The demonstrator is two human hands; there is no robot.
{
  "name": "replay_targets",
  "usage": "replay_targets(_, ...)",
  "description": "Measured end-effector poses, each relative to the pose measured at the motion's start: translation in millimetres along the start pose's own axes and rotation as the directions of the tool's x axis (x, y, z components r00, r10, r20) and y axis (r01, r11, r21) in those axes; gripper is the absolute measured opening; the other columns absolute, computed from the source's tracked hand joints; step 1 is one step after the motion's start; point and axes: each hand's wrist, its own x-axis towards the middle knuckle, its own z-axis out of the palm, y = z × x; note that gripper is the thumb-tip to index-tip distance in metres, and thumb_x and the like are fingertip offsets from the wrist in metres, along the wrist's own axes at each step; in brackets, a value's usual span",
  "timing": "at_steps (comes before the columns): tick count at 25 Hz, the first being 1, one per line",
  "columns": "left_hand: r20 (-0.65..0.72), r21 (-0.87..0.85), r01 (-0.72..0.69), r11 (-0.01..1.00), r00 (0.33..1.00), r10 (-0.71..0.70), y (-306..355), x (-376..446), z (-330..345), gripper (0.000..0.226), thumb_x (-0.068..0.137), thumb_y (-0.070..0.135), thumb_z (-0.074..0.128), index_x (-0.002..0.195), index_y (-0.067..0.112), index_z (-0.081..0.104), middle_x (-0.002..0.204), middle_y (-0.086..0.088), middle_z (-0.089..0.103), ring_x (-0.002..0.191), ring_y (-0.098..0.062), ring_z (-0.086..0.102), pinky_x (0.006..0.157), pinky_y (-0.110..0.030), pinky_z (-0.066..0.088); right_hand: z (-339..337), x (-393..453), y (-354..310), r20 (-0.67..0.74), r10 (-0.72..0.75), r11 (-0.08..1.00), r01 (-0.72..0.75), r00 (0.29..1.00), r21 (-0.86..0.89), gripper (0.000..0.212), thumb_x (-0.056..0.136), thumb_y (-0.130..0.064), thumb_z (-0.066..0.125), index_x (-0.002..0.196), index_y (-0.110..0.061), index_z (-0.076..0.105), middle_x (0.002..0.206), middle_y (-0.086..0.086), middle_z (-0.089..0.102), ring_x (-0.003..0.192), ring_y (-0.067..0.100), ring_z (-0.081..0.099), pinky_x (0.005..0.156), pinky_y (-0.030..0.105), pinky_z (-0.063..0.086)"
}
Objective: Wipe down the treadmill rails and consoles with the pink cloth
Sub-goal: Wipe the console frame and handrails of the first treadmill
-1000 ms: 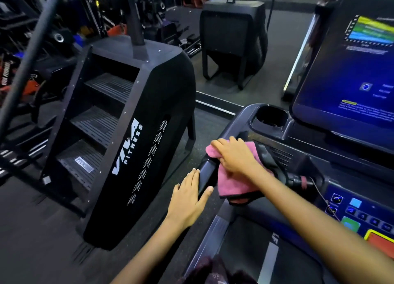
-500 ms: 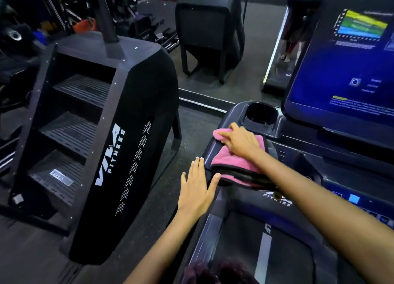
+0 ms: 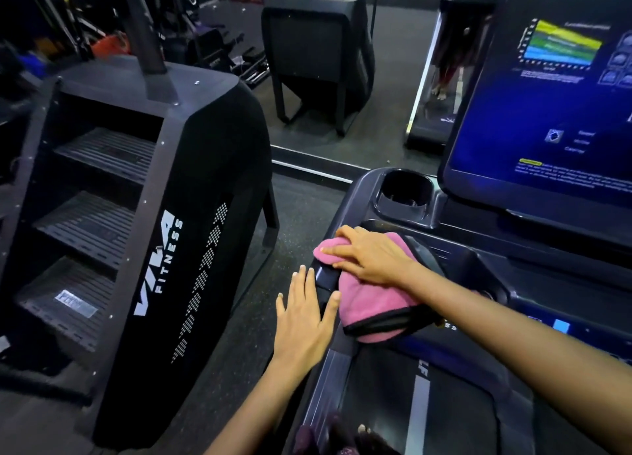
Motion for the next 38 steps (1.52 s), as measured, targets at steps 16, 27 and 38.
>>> replay_targets(16, 0.041, -0.002, 0.033, 0.999, 0.999, -0.033, 10.4, 52.9, 2.0, 0.077, 0.094, 0.055, 0.025, 0.149, 0.005, 0.006, 0.158, -0.008, 0.004, 0.145, -0.020, 0.000, 0.117, -0.044, 0.004, -17.1, 42.4, 42.5, 0.077, 0.062, 0.993, -0.070, 0.995, 0.097, 0.034, 0.091, -0.041, 0.050, 0.125, -0.037, 0.056, 0.112, 0.004, 0.050, 0.102, 0.024, 0.055, 0.080, 0.038, 0.047)
replay_targets(27, -0.119, -0.134, -0.029, 0.991, 0.993, 0.013, 17.4, 72.2, 1.4, 0.086, 0.091, 0.062, 0.024, 0.147, 0.003, -0.002, 0.158, -0.010, -0.002, 0.145, -0.020, -0.004, 0.117, -0.046, -0.003, -20.5, 32.2, 26.1, 0.161, -0.108, 0.988, 0.088, 0.981, 0.123, 0.038, 0.092, -0.044, 0.043, 0.128, -0.039, 0.052, 0.114, 0.005, 0.049, 0.101, 0.021, 0.054, 0.080, 0.036, 0.046)
replay_targets(38, -0.051, -0.154, 0.028, 0.988, 0.998, -0.037, 15.9, 85.7, 3.7, 0.072, 0.096, 0.052, 0.023, 0.148, 0.005, 0.009, 0.158, -0.009, 0.002, 0.145, -0.021, -0.001, 0.116, -0.048, -0.003, -5.3, 34.6, 22.7, -0.015, 0.132, 0.990, -0.133, 0.991, -0.056, 0.033, 0.096, -0.039, 0.042, 0.125, -0.032, 0.055, 0.118, 0.004, 0.049, 0.100, 0.028, 0.050, 0.074, 0.041, 0.045)
